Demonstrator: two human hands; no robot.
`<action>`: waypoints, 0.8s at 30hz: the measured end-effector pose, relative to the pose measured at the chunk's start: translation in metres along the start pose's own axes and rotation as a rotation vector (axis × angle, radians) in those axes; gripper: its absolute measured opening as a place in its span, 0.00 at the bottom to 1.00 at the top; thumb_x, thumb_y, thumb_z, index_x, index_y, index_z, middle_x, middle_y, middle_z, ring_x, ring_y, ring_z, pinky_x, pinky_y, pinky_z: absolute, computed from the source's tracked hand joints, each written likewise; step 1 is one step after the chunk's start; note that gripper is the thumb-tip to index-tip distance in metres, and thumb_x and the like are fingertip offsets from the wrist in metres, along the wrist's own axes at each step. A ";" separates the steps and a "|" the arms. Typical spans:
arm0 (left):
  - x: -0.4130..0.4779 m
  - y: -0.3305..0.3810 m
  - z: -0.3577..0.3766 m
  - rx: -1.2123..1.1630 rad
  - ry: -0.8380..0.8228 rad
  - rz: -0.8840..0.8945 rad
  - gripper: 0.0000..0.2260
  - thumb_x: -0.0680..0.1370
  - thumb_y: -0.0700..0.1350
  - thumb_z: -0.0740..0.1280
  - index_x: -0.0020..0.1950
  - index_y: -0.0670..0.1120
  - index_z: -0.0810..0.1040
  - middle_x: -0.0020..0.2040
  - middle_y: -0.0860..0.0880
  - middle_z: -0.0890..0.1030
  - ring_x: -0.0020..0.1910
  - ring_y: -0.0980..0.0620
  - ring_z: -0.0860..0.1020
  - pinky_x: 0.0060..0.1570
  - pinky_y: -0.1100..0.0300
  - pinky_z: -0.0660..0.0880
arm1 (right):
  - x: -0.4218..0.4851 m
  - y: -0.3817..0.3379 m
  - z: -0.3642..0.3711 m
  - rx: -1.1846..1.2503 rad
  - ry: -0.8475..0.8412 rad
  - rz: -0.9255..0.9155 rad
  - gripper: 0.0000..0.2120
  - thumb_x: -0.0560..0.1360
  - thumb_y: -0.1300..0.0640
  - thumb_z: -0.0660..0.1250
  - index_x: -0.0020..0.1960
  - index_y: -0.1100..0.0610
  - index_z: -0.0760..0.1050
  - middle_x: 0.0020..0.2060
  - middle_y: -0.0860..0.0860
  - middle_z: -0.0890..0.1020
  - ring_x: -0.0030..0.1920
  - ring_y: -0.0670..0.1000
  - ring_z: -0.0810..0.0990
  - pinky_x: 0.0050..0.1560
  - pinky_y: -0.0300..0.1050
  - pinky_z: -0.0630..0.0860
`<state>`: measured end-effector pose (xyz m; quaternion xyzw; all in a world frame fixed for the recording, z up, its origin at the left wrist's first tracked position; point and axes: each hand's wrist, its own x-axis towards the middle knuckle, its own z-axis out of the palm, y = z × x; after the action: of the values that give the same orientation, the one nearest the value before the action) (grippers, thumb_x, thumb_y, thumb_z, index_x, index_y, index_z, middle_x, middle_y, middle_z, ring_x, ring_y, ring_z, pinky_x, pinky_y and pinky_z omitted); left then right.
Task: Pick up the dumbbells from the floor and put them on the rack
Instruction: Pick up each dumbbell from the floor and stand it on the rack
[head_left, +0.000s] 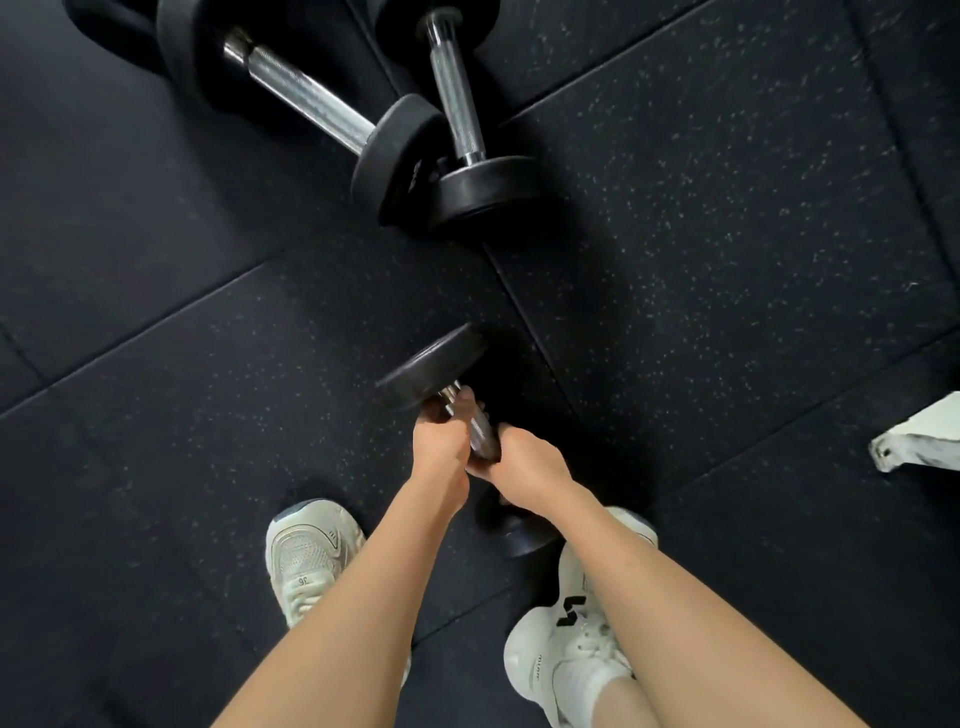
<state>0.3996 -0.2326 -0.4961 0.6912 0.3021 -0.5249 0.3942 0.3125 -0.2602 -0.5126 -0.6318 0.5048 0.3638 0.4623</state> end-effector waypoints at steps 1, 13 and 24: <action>-0.007 0.002 0.001 0.002 0.008 0.008 0.05 0.78 0.44 0.65 0.54 0.48 0.76 0.43 0.53 0.79 0.43 0.55 0.77 0.52 0.54 0.74 | -0.005 0.000 -0.001 0.016 0.000 -0.002 0.17 0.74 0.43 0.67 0.57 0.52 0.73 0.51 0.51 0.82 0.49 0.55 0.82 0.53 0.52 0.79; -0.255 0.040 0.003 0.278 -0.039 0.170 0.10 0.80 0.40 0.62 0.61 0.46 0.72 0.51 0.51 0.79 0.51 0.51 0.77 0.48 0.57 0.73 | -0.239 -0.021 -0.099 0.274 -0.043 0.032 0.11 0.72 0.47 0.67 0.50 0.52 0.74 0.42 0.51 0.83 0.44 0.56 0.83 0.51 0.54 0.80; -0.602 0.114 0.058 0.455 -0.151 0.557 0.07 0.76 0.42 0.68 0.39 0.50 0.75 0.37 0.54 0.77 0.43 0.51 0.77 0.46 0.57 0.73 | -0.552 -0.029 -0.281 0.396 0.190 -0.042 0.15 0.74 0.49 0.67 0.58 0.55 0.75 0.50 0.53 0.82 0.48 0.54 0.79 0.46 0.46 0.73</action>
<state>0.3057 -0.3421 0.1019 0.7764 -0.0522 -0.5008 0.3791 0.2145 -0.3593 0.0919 -0.5704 0.5946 0.1866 0.5350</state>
